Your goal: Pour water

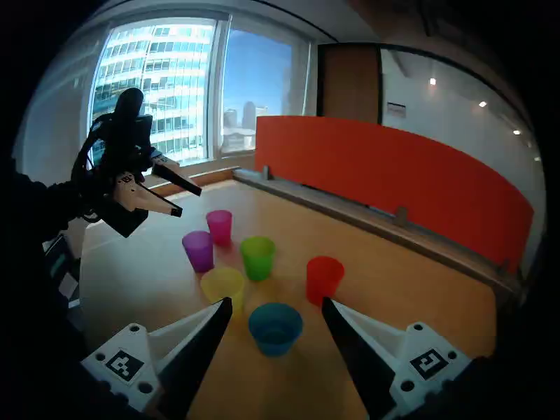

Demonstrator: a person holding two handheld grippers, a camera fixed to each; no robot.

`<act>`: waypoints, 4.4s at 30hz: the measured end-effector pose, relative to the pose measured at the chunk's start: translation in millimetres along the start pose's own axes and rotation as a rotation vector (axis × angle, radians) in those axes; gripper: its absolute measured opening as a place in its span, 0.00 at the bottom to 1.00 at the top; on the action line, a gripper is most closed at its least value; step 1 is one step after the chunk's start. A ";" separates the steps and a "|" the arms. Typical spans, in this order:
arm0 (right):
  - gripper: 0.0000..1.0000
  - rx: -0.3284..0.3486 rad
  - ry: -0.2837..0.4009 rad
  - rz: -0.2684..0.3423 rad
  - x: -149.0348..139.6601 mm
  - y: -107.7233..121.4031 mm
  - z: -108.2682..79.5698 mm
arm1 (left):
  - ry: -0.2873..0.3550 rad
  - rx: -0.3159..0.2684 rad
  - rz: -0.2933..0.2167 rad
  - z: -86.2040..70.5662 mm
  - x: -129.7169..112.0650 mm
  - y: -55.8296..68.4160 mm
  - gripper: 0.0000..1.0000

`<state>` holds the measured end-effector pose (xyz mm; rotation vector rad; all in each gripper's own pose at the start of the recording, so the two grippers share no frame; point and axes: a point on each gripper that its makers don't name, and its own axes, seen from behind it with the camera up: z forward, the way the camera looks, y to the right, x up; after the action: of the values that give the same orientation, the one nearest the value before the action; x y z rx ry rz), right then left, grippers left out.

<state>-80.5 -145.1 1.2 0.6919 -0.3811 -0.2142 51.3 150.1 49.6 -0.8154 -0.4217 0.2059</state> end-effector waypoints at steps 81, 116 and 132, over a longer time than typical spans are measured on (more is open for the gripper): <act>0.99 0.050 -0.135 -0.004 -72.0 -1.5 49.2 | -0.337 0.012 -0.028 138.6 -68.5 -28.5 1.00; 0.99 0.049 -0.149 0.003 -79.5 -1.9 52.4 | -0.293 0.041 -0.079 162.3 -65.9 -25.9 0.87; 0.99 0.048 -0.160 0.004 -84.9 -1.9 60.1 | -0.240 0.027 -0.086 154.0 -50.5 -22.9 0.86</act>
<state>-182.5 -154.5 19.4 0.7236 -0.5425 -0.2579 -61.4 219.3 146.0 -0.7472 -0.6773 0.2295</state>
